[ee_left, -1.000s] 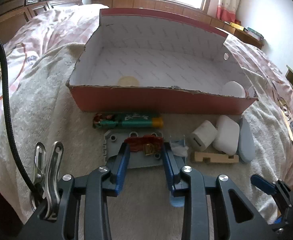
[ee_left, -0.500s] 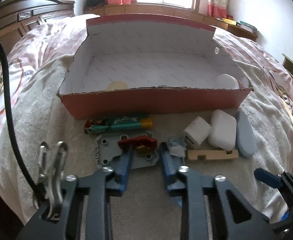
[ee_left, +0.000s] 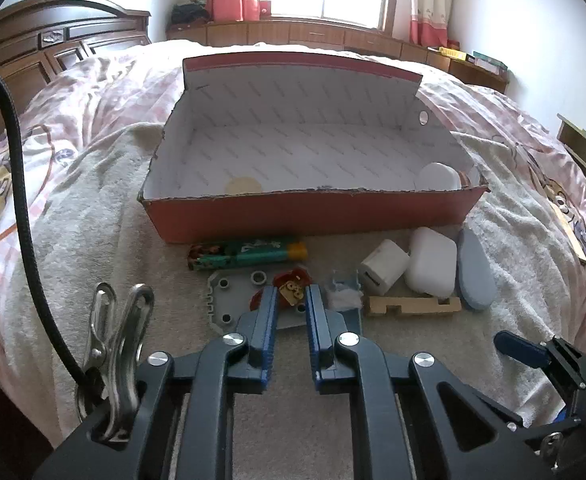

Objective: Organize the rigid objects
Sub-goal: 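Grasp the red figure on the grey plate with the left tool and lift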

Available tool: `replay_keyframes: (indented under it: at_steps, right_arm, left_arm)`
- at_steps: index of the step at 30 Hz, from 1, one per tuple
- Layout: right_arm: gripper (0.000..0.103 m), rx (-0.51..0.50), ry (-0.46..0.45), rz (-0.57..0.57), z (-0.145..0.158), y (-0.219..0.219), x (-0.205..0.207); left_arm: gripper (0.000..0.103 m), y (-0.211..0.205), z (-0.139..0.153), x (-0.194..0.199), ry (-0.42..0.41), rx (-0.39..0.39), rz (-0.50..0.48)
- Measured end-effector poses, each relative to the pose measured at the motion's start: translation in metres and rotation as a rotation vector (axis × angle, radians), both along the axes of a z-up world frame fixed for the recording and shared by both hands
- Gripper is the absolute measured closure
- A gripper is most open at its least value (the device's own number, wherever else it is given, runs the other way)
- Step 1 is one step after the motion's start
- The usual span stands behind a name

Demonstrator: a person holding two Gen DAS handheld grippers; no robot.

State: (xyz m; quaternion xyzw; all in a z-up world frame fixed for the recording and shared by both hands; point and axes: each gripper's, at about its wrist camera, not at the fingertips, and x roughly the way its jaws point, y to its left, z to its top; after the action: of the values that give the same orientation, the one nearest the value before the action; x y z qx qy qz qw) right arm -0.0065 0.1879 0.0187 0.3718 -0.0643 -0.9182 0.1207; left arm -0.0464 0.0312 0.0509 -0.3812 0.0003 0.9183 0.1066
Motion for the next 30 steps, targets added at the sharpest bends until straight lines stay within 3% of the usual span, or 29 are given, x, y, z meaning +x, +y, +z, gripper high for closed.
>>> replay_keyframes:
  at_steps: [2, 4, 6, 14, 20, 22, 30]
  right_arm:
    - [0.023, -0.001, 0.0, 0.0, 0.0, 0.0, 0.0]
    - [0.023, -0.002, 0.0, 0.0, 0.0, 0.0, 0.0]
    - [0.023, -0.001, 0.001, 0.0, 0.0, 0.0, 0.0]
    - [0.022, 0.0, 0.004, 0.002, 0.0, 0.0, -0.001]
    - [0.021, 0.005, 0.007, 0.005, 0.0, -0.001, -0.001]
    - [0.021, 0.005, 0.007, 0.004, 0.0, -0.001, -0.001]
    - [0.021, 0.002, 0.008, 0.004, 0.0, -0.001, -0.001]
  left_arm:
    - [0.086, 0.001, -0.001, 0.0, -0.001, 0.005, 0.003]
    - [0.072, 0.002, -0.003, -0.003, -0.014, 0.003, 0.002]
    - [0.07, 0.002, -0.004, -0.006, -0.019, -0.001, 0.013]
    - [0.069, 0.001, -0.012, -0.016, -0.024, 0.014, 0.036]
    - [0.069, 0.008, -0.013, -0.013, 0.003, -0.026, 0.022]
    - [0.084, 0.008, -0.013, -0.013, -0.002, -0.024, 0.005]
    - [0.084, 0.004, -0.003, 0.001, 0.03, -0.01, -0.012]
